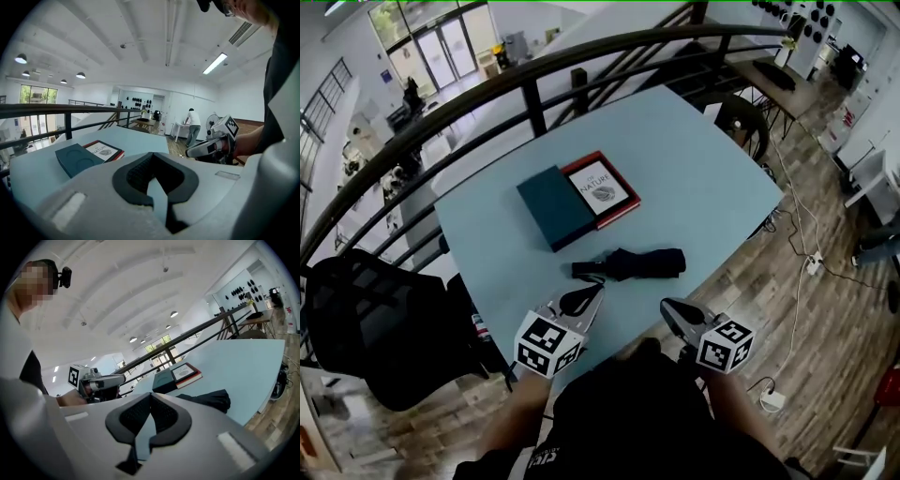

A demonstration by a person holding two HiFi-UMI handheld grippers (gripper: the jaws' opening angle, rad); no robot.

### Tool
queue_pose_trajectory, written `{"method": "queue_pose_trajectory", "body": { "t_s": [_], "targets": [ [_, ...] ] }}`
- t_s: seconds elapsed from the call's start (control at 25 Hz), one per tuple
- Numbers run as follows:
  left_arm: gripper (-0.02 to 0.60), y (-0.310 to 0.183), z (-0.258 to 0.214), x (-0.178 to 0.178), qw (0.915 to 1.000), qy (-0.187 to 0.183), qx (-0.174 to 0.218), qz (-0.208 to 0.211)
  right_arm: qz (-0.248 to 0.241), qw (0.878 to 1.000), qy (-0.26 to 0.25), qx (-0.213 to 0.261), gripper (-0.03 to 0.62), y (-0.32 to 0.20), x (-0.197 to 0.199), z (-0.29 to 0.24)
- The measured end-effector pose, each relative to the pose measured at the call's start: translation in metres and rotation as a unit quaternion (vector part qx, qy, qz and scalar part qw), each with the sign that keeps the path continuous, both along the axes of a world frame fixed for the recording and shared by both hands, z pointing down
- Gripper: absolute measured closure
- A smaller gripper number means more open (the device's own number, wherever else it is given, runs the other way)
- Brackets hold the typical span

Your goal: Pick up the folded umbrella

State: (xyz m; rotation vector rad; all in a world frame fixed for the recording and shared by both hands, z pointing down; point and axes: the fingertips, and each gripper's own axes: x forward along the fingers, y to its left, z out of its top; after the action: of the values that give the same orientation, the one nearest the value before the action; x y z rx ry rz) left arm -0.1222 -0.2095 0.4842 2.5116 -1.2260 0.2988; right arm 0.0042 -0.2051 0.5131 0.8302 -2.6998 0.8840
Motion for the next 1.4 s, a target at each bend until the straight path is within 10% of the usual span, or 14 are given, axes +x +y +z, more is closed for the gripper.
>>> {"method": "queue_pose_trajectory", "body": {
  "t_s": [0.48,0.84,1.12,1.4],
  "targets": [
    [0.574,-0.068,0.039,0.039,0.9970,-0.058,-0.049,0.016,-0.002,0.999,-0.014,-0.043,0.592,-0.069,0.028,0.027],
    [0.461,-0.098,0.114,0.071,0.9721,-0.172,-0.107,0.118,0.009,0.997,-0.013,-0.076,0.592,-0.074,0.051,0.052],
    [0.381,-0.112,0.160,0.091,0.9391,-0.256,-0.130,0.189,0.043,0.995,-0.013,-0.093,0.592,-0.074,0.079,0.066],
    [0.307,-0.118,0.214,0.100,0.8827,-0.361,-0.142,0.265,0.075,0.992,-0.014,-0.103,0.592,-0.071,0.099,0.075]
  ]
}}
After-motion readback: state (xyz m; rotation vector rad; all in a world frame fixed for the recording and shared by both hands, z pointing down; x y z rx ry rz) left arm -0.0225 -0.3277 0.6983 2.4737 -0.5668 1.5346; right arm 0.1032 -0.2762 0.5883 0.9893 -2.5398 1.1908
